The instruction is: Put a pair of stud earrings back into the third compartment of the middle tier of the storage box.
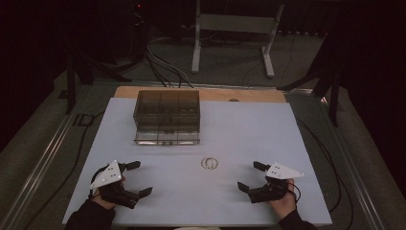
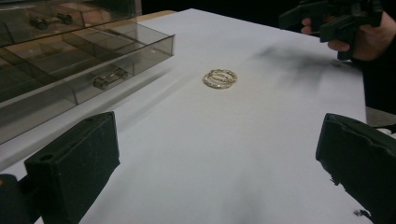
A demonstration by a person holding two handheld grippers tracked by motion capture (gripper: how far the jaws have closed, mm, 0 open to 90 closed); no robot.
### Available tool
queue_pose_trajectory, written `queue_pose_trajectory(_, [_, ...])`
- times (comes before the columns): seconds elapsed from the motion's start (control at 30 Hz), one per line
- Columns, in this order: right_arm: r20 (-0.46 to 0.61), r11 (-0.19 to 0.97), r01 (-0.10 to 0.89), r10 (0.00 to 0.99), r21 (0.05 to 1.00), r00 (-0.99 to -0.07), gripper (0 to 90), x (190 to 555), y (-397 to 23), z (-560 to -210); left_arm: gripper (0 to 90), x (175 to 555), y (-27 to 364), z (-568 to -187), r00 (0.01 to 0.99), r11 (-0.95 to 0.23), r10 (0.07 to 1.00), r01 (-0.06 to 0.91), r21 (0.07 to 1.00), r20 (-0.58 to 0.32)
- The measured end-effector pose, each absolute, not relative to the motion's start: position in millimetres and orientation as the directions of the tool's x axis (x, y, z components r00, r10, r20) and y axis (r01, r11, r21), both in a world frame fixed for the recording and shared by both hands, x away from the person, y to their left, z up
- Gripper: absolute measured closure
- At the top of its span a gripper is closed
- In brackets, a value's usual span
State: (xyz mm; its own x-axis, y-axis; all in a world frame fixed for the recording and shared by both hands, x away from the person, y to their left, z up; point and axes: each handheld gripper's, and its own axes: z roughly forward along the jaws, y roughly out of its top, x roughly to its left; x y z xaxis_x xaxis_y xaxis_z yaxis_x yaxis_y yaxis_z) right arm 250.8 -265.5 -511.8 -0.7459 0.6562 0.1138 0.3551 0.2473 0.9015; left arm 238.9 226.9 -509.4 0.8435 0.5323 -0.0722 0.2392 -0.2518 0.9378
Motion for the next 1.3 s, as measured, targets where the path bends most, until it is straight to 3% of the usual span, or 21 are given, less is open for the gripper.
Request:
queue_pose_trajectory(0.6, [0.065, 0.275, 0.347, 0.694, 0.897, -0.717, 0.0, 251, -265, -508, 0.5, 240, 232, -512, 0.837, -0.221, 0.536, 0.260, 0.940, -0.106])
queue_pose_trajectory(1.3, [0.058, 0.256, 0.318, 0.690, 0.913, -0.722, 0.0, 271, -251, -455, 0.5, 239, 230, -510, 0.847, -0.225, 0.524, 0.242, 0.944, -0.093])
